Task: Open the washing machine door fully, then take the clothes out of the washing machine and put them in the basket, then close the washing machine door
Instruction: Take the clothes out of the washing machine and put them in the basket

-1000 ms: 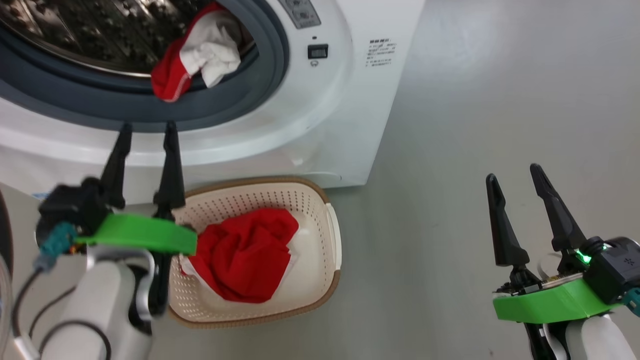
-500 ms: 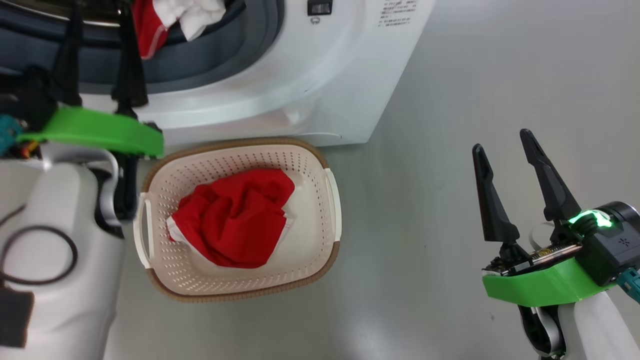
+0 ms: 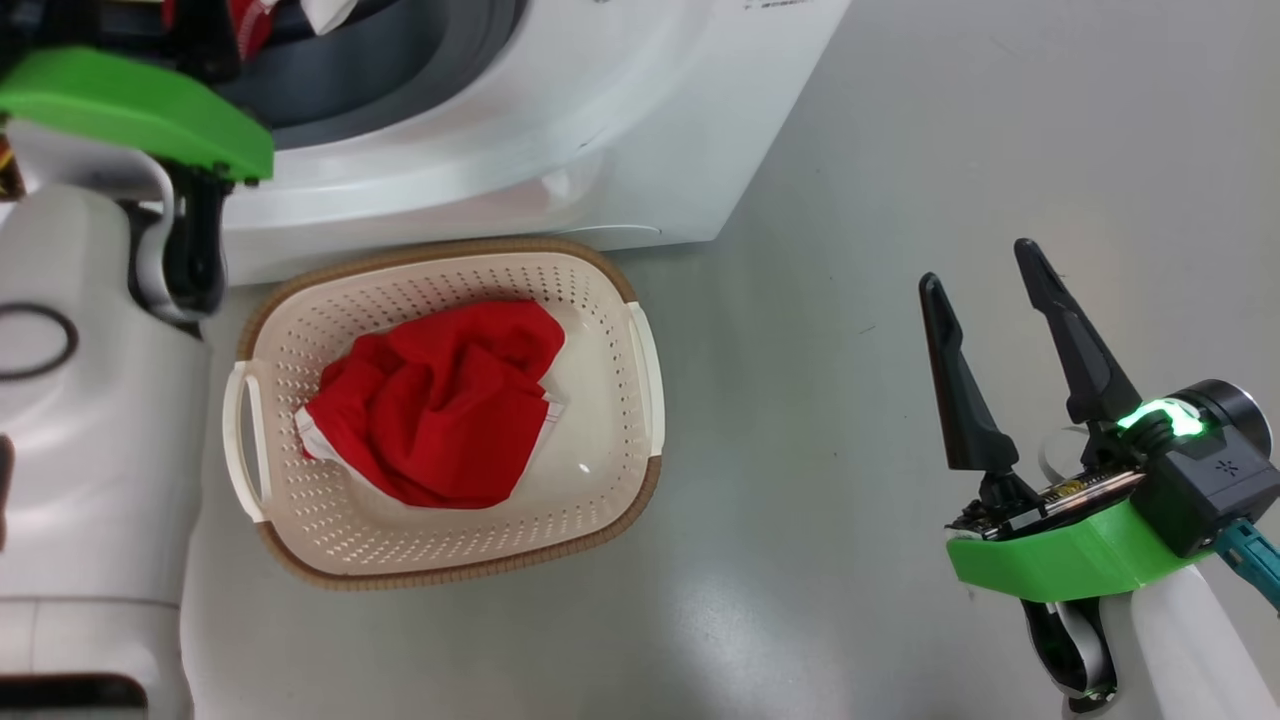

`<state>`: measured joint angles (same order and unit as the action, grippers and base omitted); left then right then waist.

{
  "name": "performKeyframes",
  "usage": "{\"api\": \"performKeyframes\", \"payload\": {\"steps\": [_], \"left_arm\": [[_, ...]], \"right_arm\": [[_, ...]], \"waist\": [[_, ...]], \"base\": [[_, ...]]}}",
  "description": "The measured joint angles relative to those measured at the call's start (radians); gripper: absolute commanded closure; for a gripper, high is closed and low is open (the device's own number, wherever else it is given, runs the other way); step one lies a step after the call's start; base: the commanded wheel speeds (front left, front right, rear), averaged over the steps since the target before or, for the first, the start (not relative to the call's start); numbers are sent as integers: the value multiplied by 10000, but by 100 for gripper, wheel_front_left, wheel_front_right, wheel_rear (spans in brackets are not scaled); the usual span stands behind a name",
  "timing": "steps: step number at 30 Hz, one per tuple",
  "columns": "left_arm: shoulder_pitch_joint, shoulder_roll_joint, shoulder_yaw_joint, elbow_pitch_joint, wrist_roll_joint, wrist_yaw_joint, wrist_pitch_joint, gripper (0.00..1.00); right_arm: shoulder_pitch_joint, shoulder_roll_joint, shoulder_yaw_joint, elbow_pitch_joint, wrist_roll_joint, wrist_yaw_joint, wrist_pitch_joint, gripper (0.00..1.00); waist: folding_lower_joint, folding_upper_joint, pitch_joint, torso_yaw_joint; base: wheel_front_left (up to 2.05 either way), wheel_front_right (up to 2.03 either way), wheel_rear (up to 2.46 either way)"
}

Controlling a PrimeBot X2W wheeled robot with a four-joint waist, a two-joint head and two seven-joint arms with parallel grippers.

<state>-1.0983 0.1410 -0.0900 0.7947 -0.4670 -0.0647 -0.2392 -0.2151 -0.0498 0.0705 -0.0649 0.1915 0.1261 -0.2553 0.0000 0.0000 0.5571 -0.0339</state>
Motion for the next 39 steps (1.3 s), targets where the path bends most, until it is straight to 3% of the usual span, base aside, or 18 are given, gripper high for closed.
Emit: {"api": "performKeyframes", "payload": {"steps": [8,17,36,37,39], "left_arm": [[-1438,54,-111,1931,-299,-320,1419,0],[-2219,441,-368,3494,-282,-280,2596,0],[-2821,692,-989,4665,31,-136,3260,0],[-2822,692,-1001,4698,29,-136,3313,2],[-2822,694,-1024,4740,29,-136,3365,32]], "right_arm": [[-256,-6,199,151,8,0,0,0],[-362,-12,479,314,267,0,0,0],[-594,-12,742,397,550,0,0,0],[-606,-12,750,399,550,0,0,0],[-609,-12,759,401,552,0,0,0]], "waist": [[0,0,103,-240],[1,0,253,-644],[0,0,684,-1025],[0,0,680,-1029],[0,0,670,-1037]], "base": [[0,0,0],[0,0,0],[0,0,0],[0,0,0],[0,0,0]]}}
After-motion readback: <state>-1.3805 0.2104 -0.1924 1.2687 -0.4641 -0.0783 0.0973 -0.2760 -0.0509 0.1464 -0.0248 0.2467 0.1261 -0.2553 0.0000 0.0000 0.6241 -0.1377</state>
